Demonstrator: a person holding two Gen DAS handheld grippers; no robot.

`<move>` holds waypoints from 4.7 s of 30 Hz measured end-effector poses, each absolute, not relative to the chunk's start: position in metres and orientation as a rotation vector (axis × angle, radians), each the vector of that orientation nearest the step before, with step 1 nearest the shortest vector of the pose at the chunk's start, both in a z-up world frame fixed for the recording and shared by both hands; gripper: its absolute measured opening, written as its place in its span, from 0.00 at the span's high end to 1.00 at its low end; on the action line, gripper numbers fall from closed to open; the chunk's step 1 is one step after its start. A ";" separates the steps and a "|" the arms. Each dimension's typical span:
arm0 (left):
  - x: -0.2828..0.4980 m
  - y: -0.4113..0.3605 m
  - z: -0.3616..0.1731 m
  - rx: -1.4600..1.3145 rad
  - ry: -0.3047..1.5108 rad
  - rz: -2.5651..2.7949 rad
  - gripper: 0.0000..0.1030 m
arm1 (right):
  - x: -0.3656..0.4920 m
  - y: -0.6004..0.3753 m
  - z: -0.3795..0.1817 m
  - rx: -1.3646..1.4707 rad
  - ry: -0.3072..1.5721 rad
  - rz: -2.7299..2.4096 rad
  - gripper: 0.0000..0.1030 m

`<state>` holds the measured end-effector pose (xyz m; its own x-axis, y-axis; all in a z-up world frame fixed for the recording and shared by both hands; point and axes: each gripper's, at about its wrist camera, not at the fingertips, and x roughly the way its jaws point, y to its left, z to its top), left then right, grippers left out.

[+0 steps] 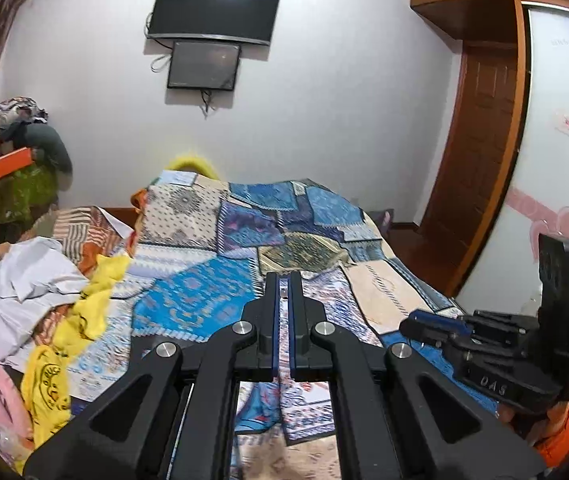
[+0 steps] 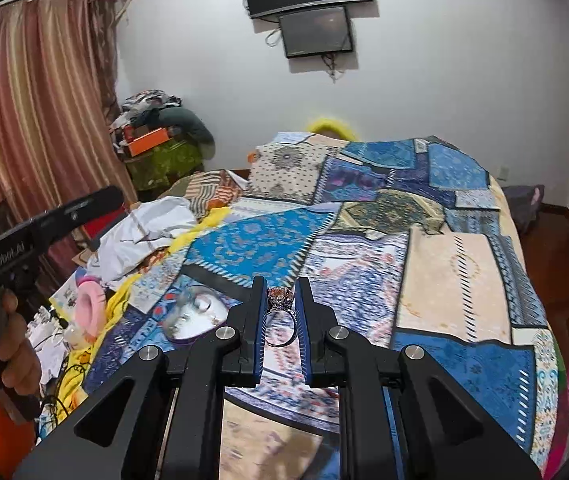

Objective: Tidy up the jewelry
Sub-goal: 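Carry the gold ring in the right gripper over the white heart box, then open the right gripper to drop the ring into the heart box, then move both open grippers back to the jewelry pile, then close the left gripper on a red beaded bracelet while the right gripper grasps a gold ring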

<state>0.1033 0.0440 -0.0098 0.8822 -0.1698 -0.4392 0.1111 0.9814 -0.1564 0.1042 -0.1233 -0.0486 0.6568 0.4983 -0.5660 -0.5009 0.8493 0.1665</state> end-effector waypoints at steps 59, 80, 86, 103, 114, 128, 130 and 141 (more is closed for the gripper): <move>0.129 0.121 -0.166 -0.175 0.827 -0.096 0.80 | 0.159 0.030 -0.153 -0.182 0.959 0.721 0.88; 0.108 0.087 -0.099 -0.111 0.684 -0.062 0.53 | 0.132 -0.045 -0.072 -0.095 0.746 0.623 0.69; 0.111 0.061 -0.086 -0.106 0.658 -0.084 0.51 | 0.123 -0.084 -0.055 -0.085 0.683 0.549 0.63; 0.148 -0.026 -0.112 -0.070 0.764 -0.187 0.48 | 0.113 -0.188 -0.077 -0.047 0.715 0.371 0.62; 0.169 -0.060 -0.160 -0.048 0.899 -0.239 0.48 | 0.119 -0.214 -0.116 -0.006 0.829 0.354 0.62; 0.194 -0.085 -0.178 -0.018 0.911 -0.278 0.71 | 0.131 -0.213 -0.134 0.008 0.867 0.382 0.62; 0.195 -0.090 -0.180 -0.006 0.903 -0.285 0.84 | 0.132 -0.213 -0.135 0.009 0.871 0.383 0.62; 0.190 -0.085 -0.163 -0.060 0.864 -0.301 0.94 | 0.132 -0.209 -0.132 0.005 0.873 0.395 0.62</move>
